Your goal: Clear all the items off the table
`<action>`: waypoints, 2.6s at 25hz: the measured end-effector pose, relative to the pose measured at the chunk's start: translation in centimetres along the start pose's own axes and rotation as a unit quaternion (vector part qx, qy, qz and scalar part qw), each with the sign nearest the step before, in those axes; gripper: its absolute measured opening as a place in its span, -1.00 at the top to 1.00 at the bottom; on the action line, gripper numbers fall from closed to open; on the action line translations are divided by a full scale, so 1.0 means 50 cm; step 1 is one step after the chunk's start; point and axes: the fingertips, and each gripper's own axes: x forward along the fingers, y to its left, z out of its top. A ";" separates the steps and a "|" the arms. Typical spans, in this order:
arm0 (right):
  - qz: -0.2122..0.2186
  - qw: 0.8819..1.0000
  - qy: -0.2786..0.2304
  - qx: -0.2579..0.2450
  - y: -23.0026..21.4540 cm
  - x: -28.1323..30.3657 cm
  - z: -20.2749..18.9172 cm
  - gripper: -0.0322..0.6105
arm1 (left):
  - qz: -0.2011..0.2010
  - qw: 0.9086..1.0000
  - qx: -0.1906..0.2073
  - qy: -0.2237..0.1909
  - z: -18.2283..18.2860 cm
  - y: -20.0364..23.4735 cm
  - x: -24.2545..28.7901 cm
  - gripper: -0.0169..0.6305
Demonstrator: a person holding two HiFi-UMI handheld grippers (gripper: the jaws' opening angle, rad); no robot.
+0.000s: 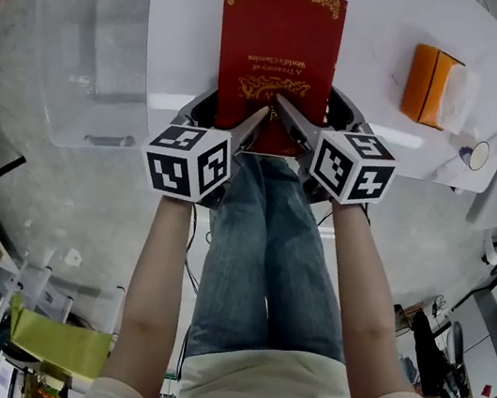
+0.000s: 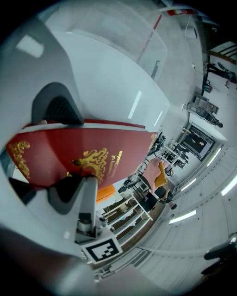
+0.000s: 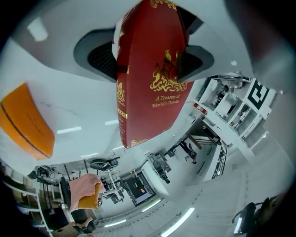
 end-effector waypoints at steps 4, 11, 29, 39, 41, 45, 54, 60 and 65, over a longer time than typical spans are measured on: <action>0.006 1.000 -0.001 -0.007 0.021 -0.001 0.011 -0.37 | 0.003 1.000 0.001 -0.010 0.011 0.004 -0.020 -0.13; 0.016 0.999 0.005 -0.034 0.069 0.006 0.028 -0.37 | 0.010 0.999 -0.015 -0.031 0.022 0.023 -0.061 -0.13; 0.067 0.990 0.044 -0.113 0.239 0.076 0.038 -0.37 | 0.052 0.991 -0.078 -0.092 0.024 0.136 -0.191 -0.13; 0.097 0.981 0.067 -0.152 0.337 0.138 0.033 -0.37 | 0.079 0.983 -0.113 -0.122 0.021 0.218 -0.258 -0.13; 0.104 0.978 0.072 -0.164 0.358 0.152 0.034 -0.37 | 0.085 0.980 -0.123 -0.130 0.021 0.236 -0.272 -0.13; 0.116 0.974 0.079 -0.180 0.396 0.181 0.037 -0.37 | 0.096 0.976 -0.136 -0.143 0.026 0.272 -0.294 -0.13; 0.131 0.967 0.092 -0.200 0.468 0.239 0.038 -0.37 | 0.112 0.969 -0.152 -0.162 0.034 0.345 -0.337 -0.13; 0.143 0.960 0.105 -0.214 0.514 0.285 0.035 -0.37 | 0.127 0.963 -0.165 -0.172 0.036 0.398 -0.361 -0.13; 0.151 0.956 0.117 -0.225 0.548 0.320 0.030 -0.37 | 0.138 0.959 -0.173 -0.176 0.036 0.439 -0.378 -0.13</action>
